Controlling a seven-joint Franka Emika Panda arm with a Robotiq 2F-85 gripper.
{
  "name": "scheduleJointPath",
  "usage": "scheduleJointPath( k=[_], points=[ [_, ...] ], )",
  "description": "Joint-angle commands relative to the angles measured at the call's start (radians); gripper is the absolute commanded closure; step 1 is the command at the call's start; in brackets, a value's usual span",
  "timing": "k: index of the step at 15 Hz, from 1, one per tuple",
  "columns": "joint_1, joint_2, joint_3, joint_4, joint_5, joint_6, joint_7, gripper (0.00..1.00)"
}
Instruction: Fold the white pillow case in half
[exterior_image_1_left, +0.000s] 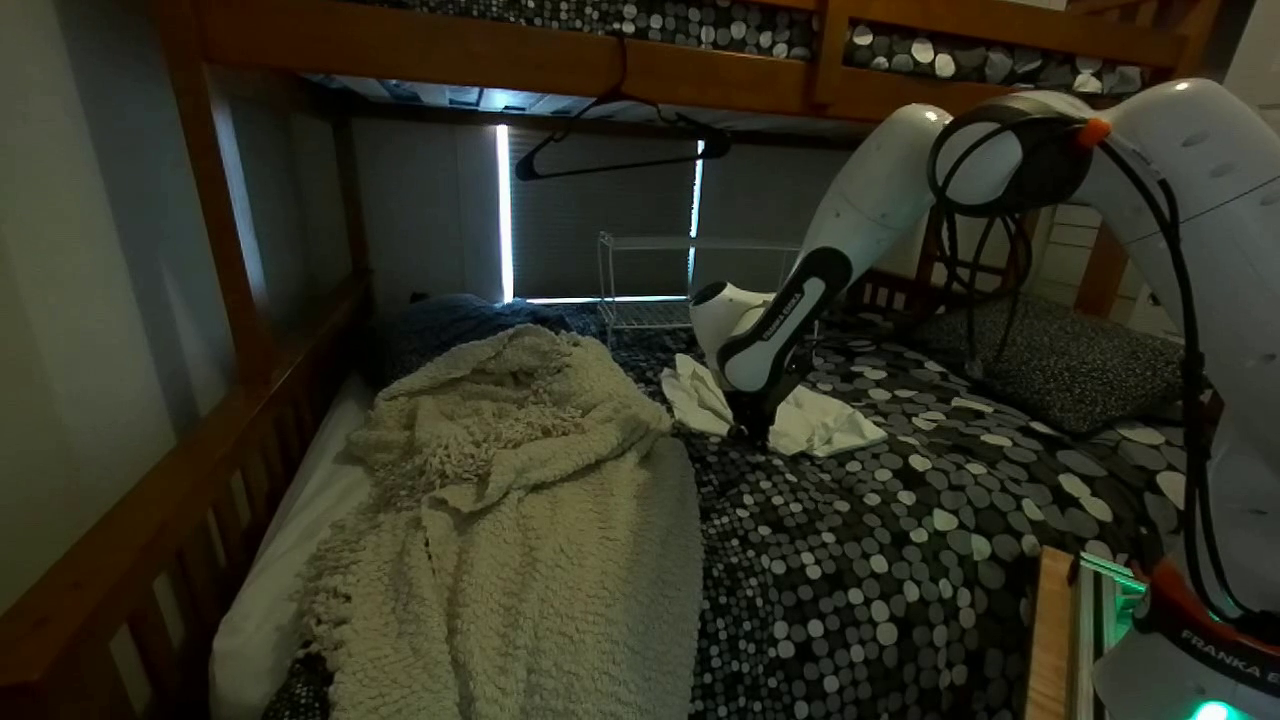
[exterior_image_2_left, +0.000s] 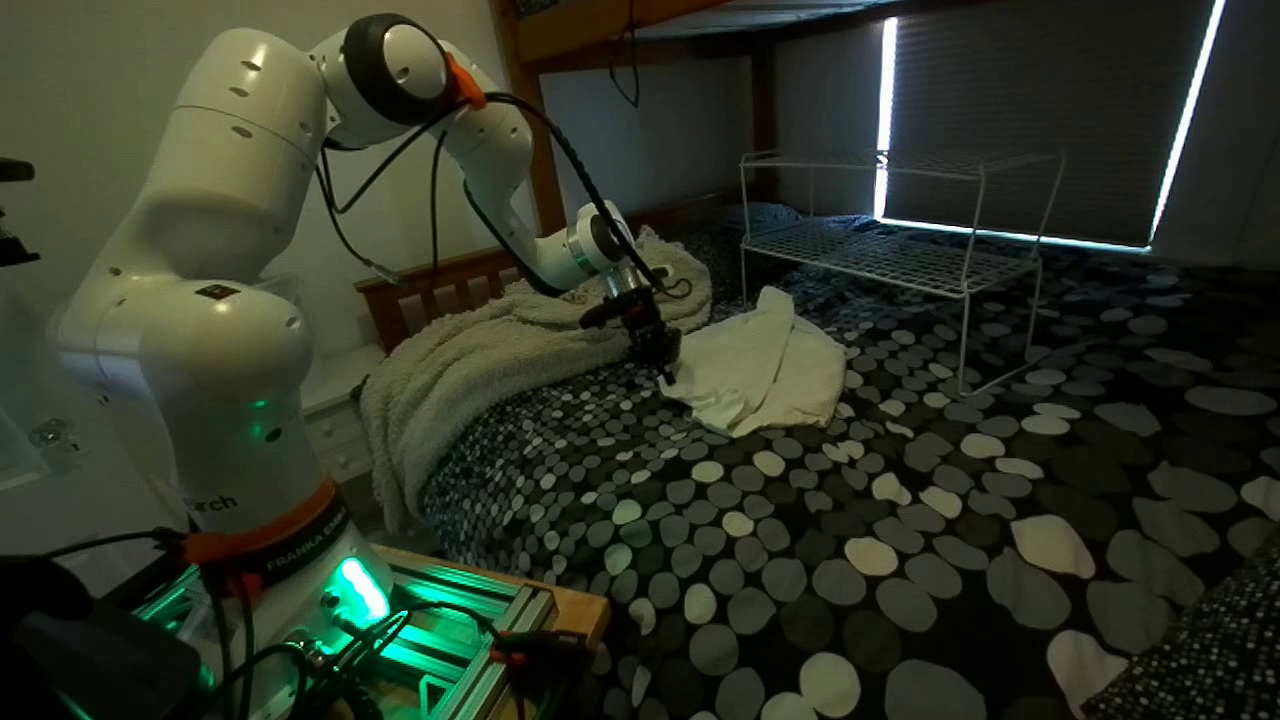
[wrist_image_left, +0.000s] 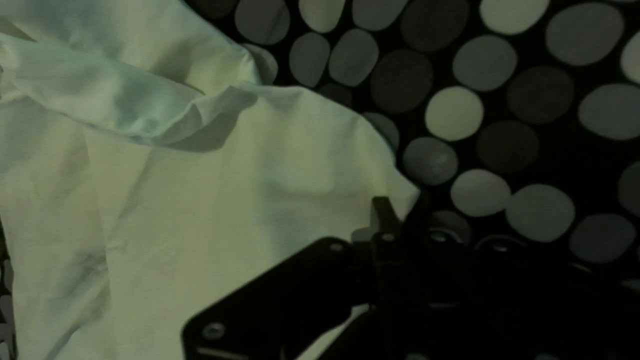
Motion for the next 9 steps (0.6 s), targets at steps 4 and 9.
scheduleJointPath(
  k=[4,9],
  points=[
    [0.076,-0.053,-0.080,-0.043,-0.070,0.005,0.068,1.00],
    [0.136,-0.099,-0.200,-0.024,-0.343,0.070,0.231,1.00]
  ],
)
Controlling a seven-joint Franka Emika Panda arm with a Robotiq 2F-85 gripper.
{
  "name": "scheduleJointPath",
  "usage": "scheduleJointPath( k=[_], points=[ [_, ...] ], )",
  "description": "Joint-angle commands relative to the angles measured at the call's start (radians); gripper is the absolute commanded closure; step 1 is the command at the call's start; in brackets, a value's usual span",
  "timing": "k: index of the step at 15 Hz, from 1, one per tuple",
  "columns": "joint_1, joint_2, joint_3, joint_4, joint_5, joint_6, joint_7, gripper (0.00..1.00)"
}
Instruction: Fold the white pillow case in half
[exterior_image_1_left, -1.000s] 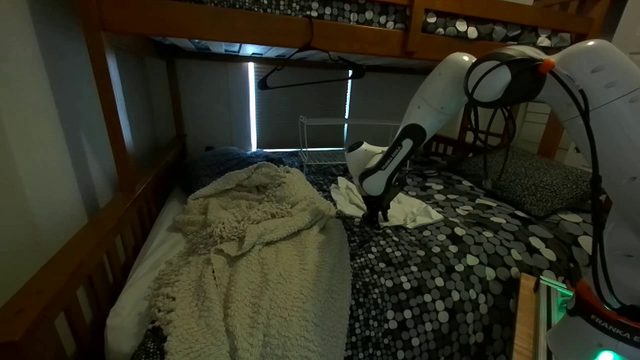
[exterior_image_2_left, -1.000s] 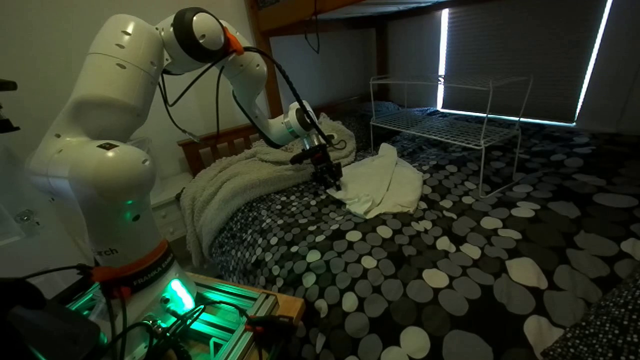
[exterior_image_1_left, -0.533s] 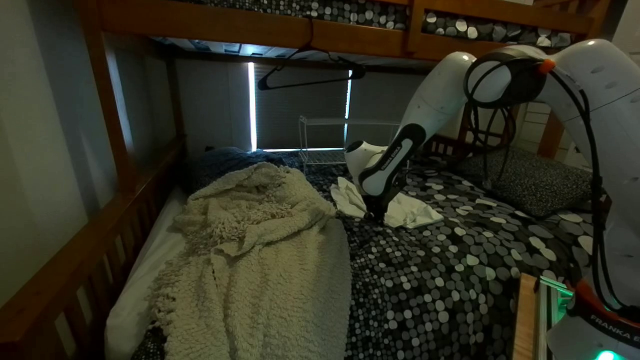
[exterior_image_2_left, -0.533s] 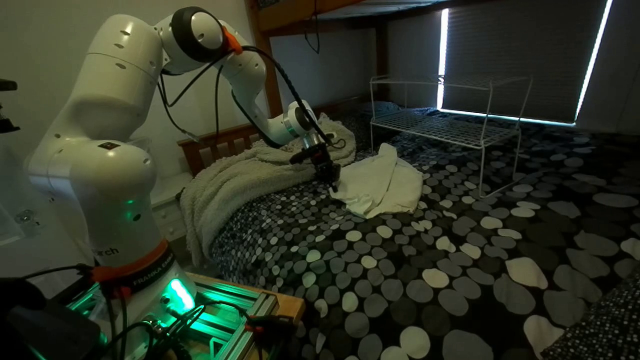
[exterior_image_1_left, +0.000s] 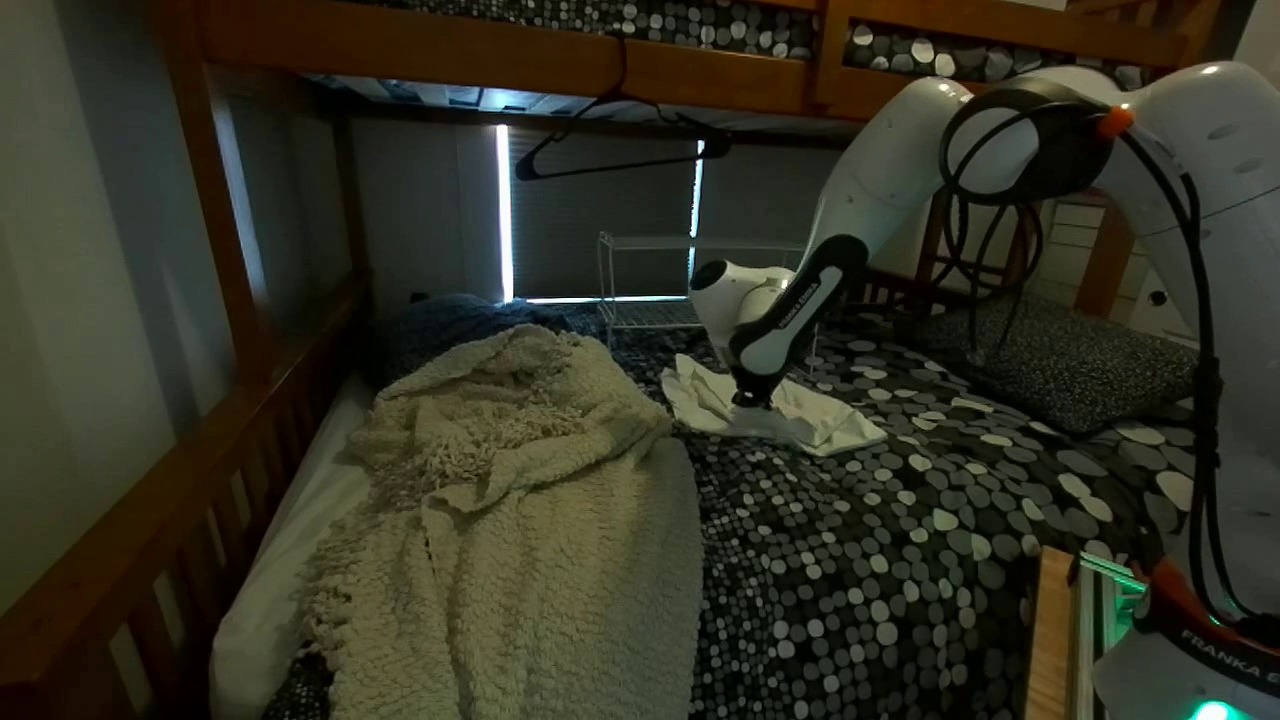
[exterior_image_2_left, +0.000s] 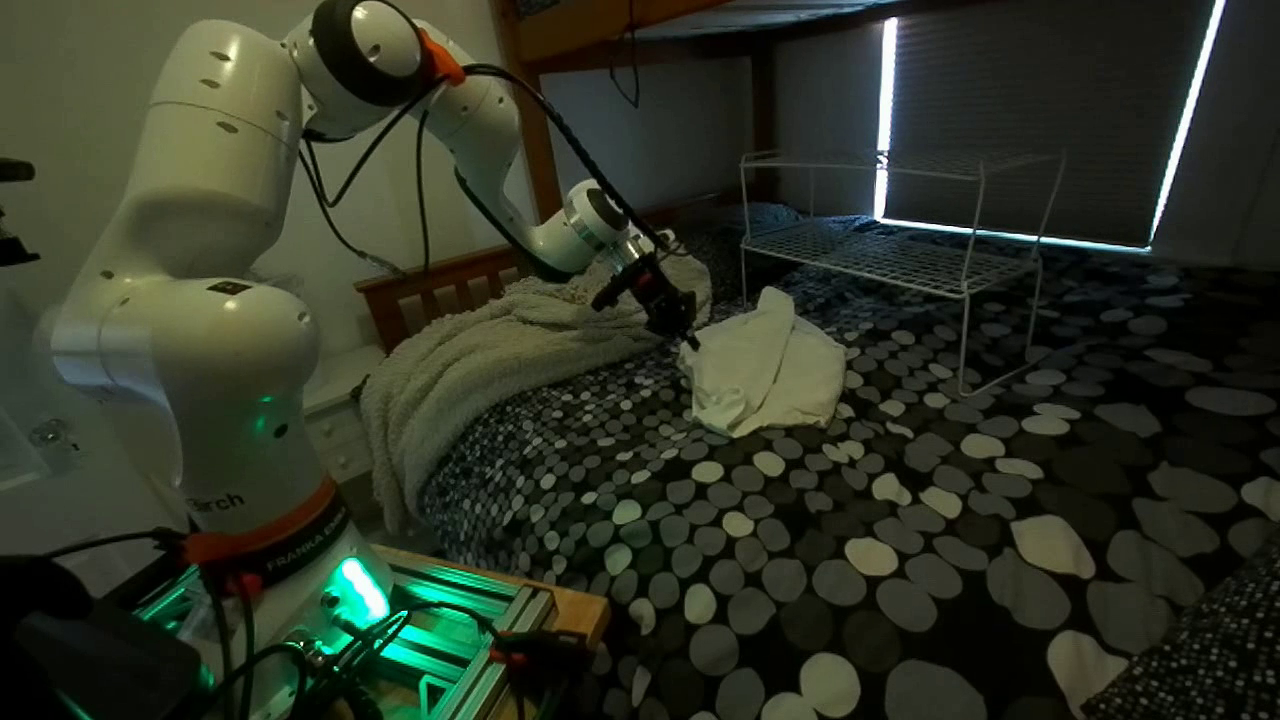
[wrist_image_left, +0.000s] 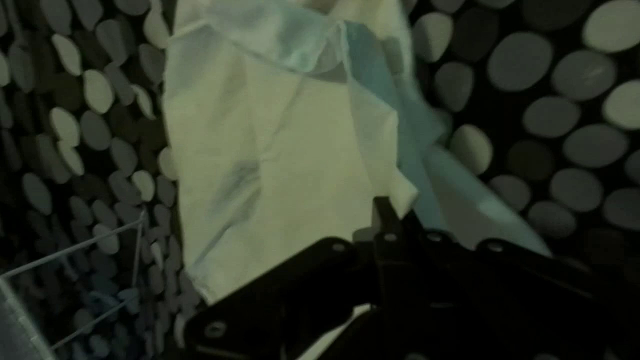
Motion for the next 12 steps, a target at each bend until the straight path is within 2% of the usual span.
scheduleJointPath(
  k=[1,5,8,9,12],
  points=[
    [0.036,-0.043,-0.082,-0.011,-0.205,0.063,0.159,1.00],
    [0.011,-0.055,-0.110,0.023,-0.458,0.035,0.425,1.00],
    [-0.055,-0.064,-0.074,0.039,-0.530,-0.021,0.612,1.00],
    [-0.081,-0.067,-0.026,0.045,-0.525,-0.018,0.527,0.98],
    [-0.107,-0.066,-0.023,0.052,-0.544,-0.025,0.588,0.98]
  ],
)
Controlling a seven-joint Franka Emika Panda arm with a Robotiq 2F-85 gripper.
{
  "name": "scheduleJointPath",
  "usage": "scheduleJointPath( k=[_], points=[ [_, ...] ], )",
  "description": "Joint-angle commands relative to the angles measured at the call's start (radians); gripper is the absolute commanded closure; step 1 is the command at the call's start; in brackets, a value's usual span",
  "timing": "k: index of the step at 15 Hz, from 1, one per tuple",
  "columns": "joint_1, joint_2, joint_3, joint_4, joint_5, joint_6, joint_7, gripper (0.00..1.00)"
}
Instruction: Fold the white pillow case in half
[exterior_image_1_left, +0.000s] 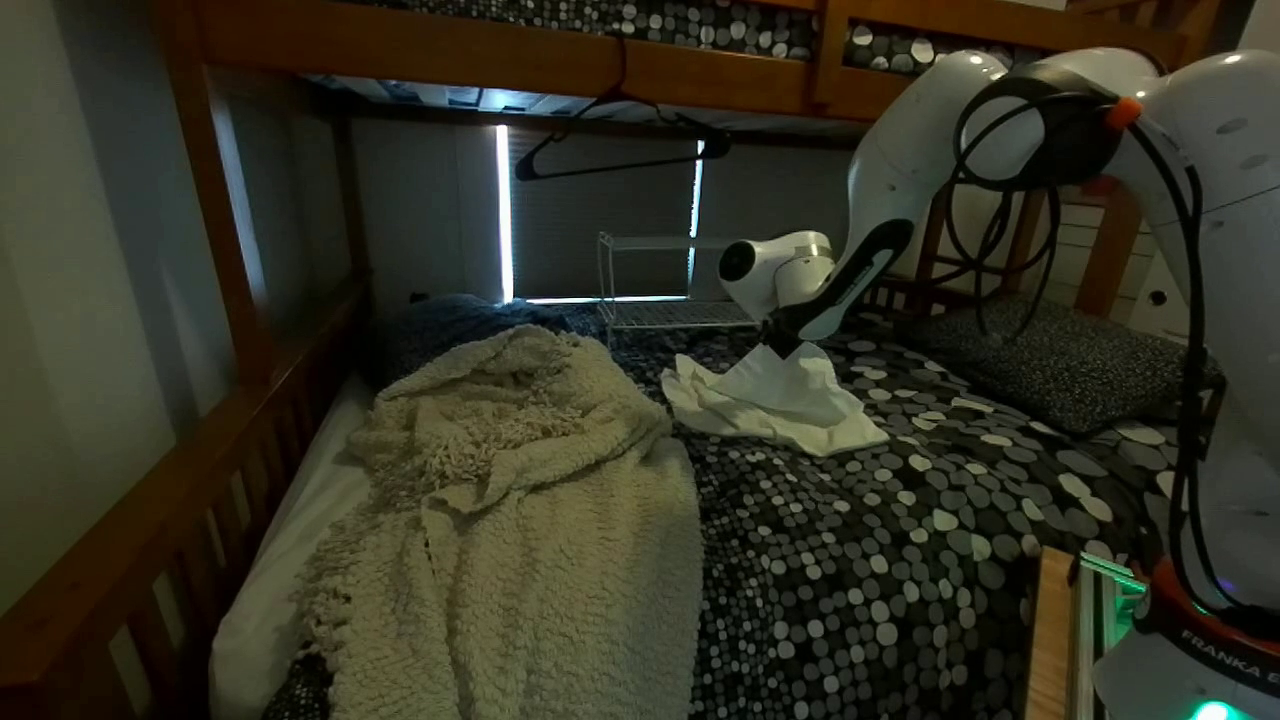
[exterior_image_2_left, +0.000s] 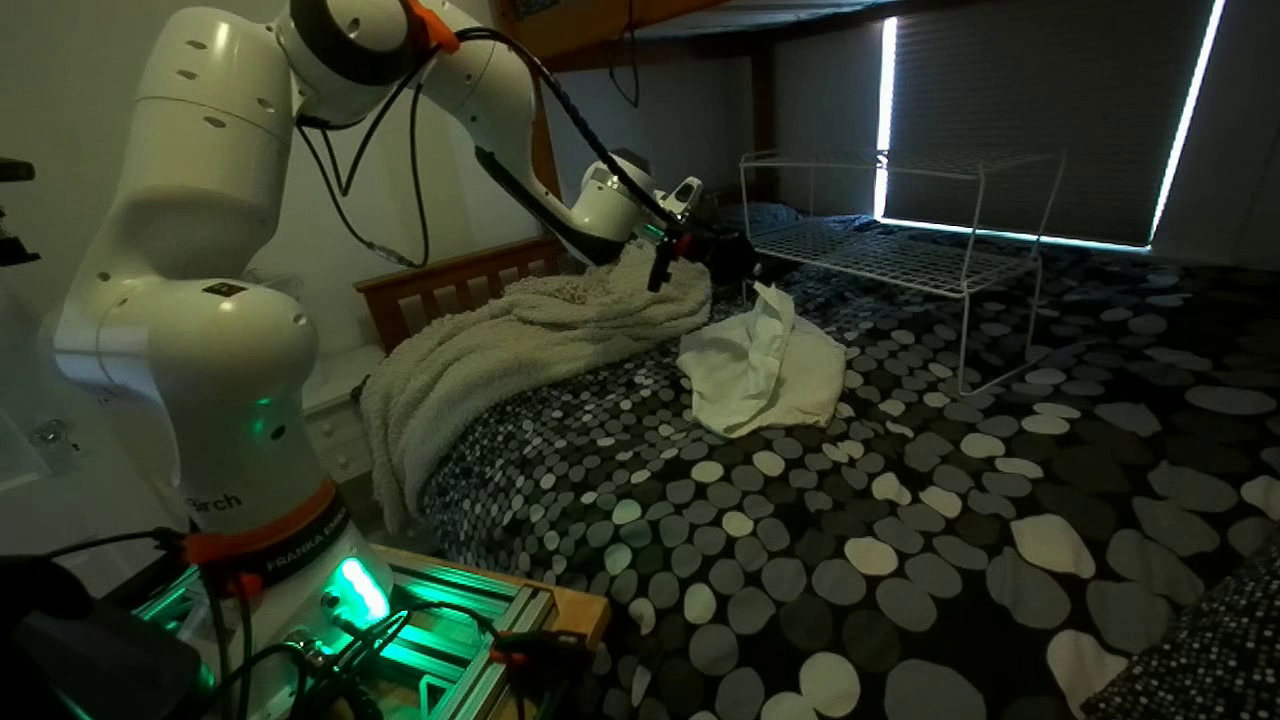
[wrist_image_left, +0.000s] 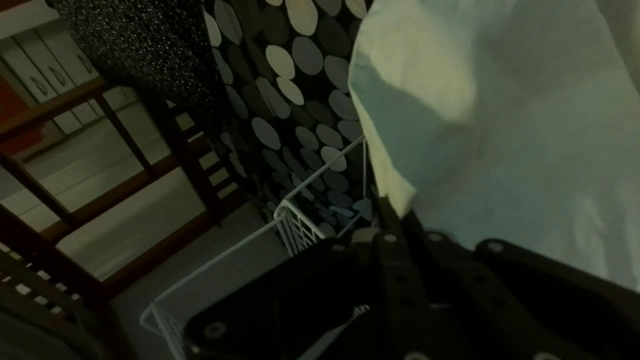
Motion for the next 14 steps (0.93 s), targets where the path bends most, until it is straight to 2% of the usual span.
scheduleJointPath(
  k=[1,4,6,10,14],
  points=[
    [-0.063,-0.016,0.076,0.006,-0.040,-0.031,0.016,0.98],
    [-0.062,-0.015,0.081,0.008,-0.039,-0.034,0.021,1.00],
    [-0.080,0.033,0.079,0.081,-0.065,-0.049,0.101,1.00],
    [-0.149,0.102,0.089,0.224,-0.062,-0.112,0.179,1.00],
    [-0.205,0.175,0.086,0.338,-0.054,-0.200,0.210,1.00]
  ],
)
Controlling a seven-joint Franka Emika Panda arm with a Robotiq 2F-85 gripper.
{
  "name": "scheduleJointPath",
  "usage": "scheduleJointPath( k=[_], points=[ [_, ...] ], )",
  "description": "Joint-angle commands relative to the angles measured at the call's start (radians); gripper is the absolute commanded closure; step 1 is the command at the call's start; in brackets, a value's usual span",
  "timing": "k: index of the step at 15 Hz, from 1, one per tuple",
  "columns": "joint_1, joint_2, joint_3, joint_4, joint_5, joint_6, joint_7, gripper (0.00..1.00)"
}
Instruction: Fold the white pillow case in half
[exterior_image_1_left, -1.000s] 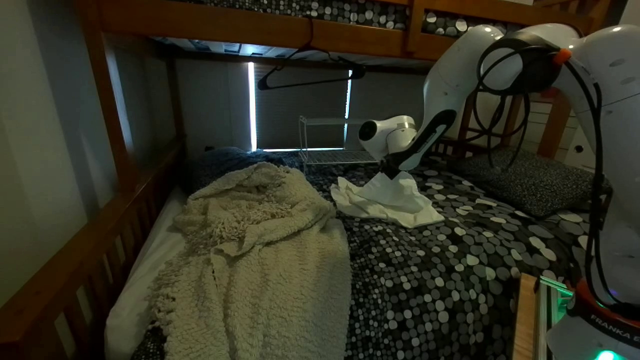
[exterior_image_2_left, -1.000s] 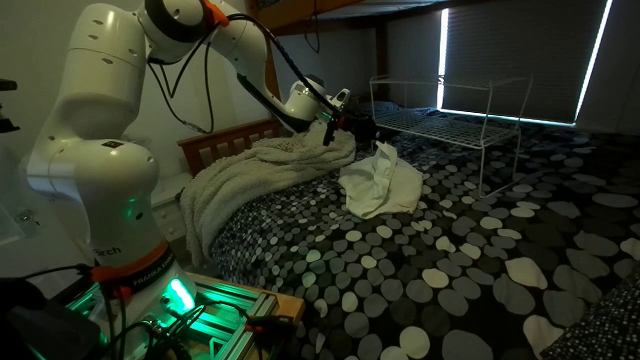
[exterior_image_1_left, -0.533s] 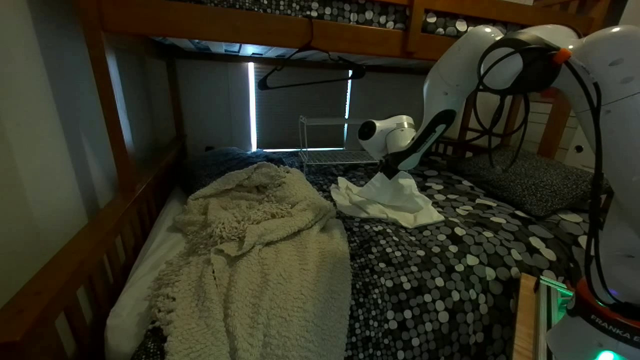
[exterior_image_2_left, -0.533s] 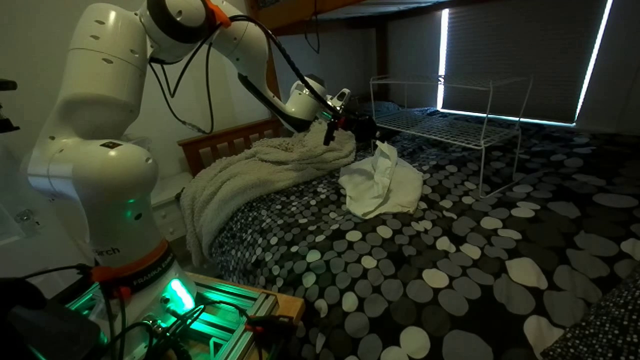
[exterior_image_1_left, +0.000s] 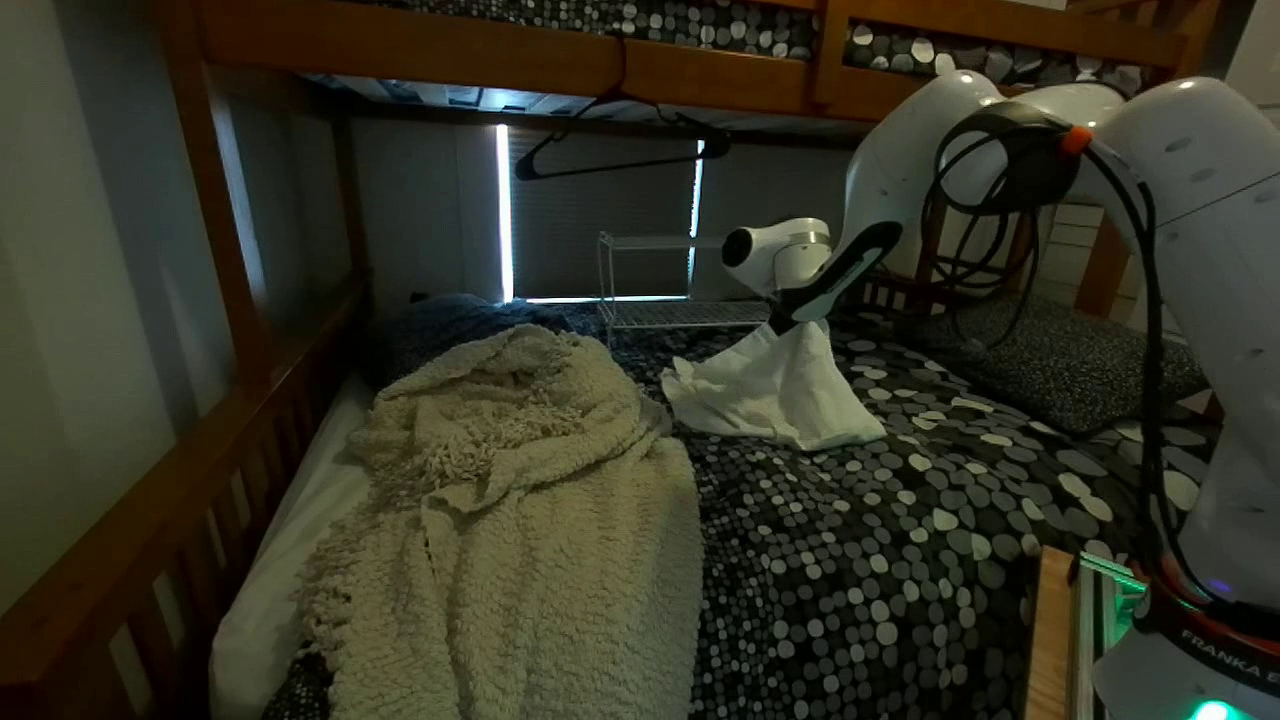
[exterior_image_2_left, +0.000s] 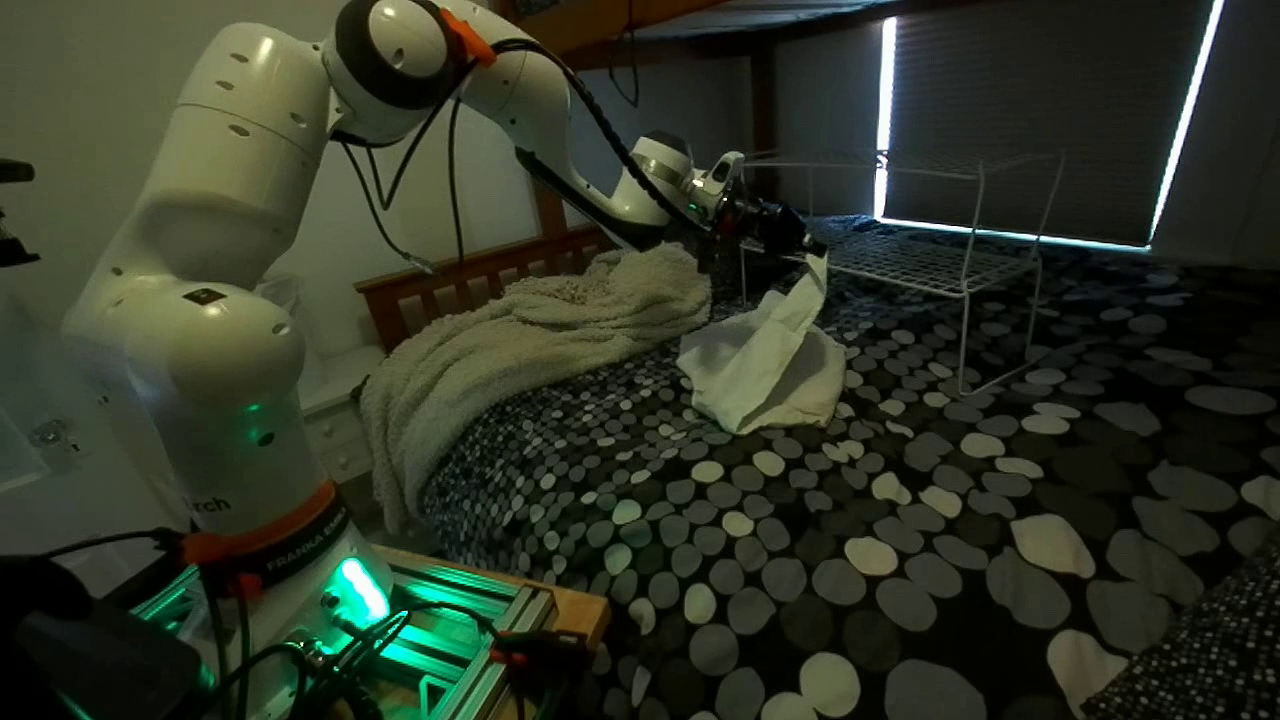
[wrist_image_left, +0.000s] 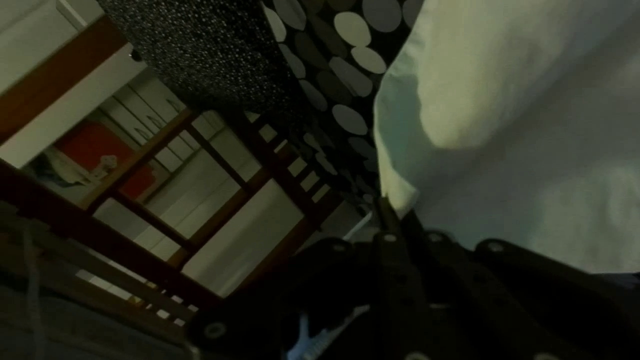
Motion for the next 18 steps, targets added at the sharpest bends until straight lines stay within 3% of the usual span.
scheduleJointPath(
  k=[1,9,10,12,18],
  points=[
    [-0.062,0.097,0.019,0.126,-0.019,-0.069,0.046,1.00],
    [-0.160,0.304,0.019,0.365,-0.008,-0.068,0.014,1.00],
    [-0.167,0.323,0.020,0.387,-0.002,-0.072,0.006,0.73],
    [-0.180,0.360,0.024,0.432,0.006,-0.066,-0.016,0.68],
    [-0.203,0.306,0.131,0.389,0.118,-0.010,-0.260,0.21]
  ],
)
